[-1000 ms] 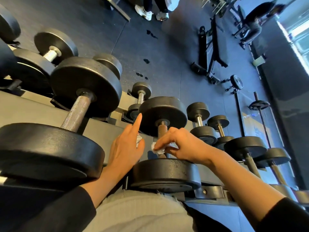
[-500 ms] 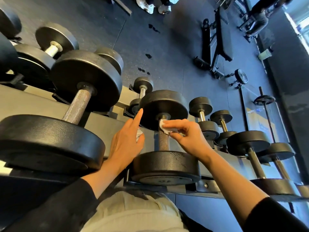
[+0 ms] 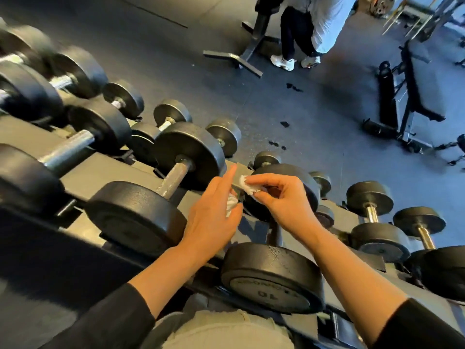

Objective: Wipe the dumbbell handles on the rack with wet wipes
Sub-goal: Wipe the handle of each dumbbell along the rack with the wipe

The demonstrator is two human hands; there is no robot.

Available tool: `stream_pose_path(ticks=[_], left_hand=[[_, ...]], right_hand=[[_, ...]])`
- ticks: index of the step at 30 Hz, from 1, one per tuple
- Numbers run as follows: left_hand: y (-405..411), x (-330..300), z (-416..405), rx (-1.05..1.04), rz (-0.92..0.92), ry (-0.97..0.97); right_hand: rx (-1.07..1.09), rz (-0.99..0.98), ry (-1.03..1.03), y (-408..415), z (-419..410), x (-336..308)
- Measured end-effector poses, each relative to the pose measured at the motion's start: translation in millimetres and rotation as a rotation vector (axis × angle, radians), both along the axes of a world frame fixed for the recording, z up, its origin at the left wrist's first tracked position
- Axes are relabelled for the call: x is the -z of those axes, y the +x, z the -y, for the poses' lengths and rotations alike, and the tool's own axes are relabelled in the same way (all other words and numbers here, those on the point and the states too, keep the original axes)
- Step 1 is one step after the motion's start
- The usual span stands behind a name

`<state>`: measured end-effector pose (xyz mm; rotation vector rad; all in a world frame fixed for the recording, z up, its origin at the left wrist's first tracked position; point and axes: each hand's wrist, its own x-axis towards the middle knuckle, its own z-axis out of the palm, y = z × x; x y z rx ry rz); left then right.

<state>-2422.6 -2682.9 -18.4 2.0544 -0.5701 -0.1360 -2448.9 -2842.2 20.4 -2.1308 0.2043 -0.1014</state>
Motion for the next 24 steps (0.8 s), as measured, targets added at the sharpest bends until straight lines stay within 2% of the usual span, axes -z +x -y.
stream_pose_path(ticks=[4,6,9,12,17,19,24], left_hand=[[7.0,-30.5,-21.5,-0.057,0.252,0.176],[11.3,-40.9,-36.2,-0.124,0.301,0.259],[20.2,-51.2,-59.8,-0.247,0.326,0.377],[28.8,-56.3,-80.5,-0.281,0.279,0.494],[34.4,-56.8,-81.2,-0.253,0.250,0.653],[35.1,-55.5,-78.8,-0.268,0.254,0.683],[35.1,-51.8,-79.4,-0.296,0.243,0.693]], right_hand=[[-0.108,0.031,0.035,30.5,-22.0,-0.8],[-0.170,0.013,0.021,43.8,-32.9,0.9],[-0.249,-0.035,-0.010,60.0,-49.2,9.3],[-0.272,-0.063,-0.083,72.8,-62.8,26.6],[-0.128,-0.070,-0.137,81.1,-71.9,50.0],[-0.083,-0.060,-0.148,80.5,-75.2,55.4],[-0.136,-0.081,-0.106,85.1,-87.8,67.8]])
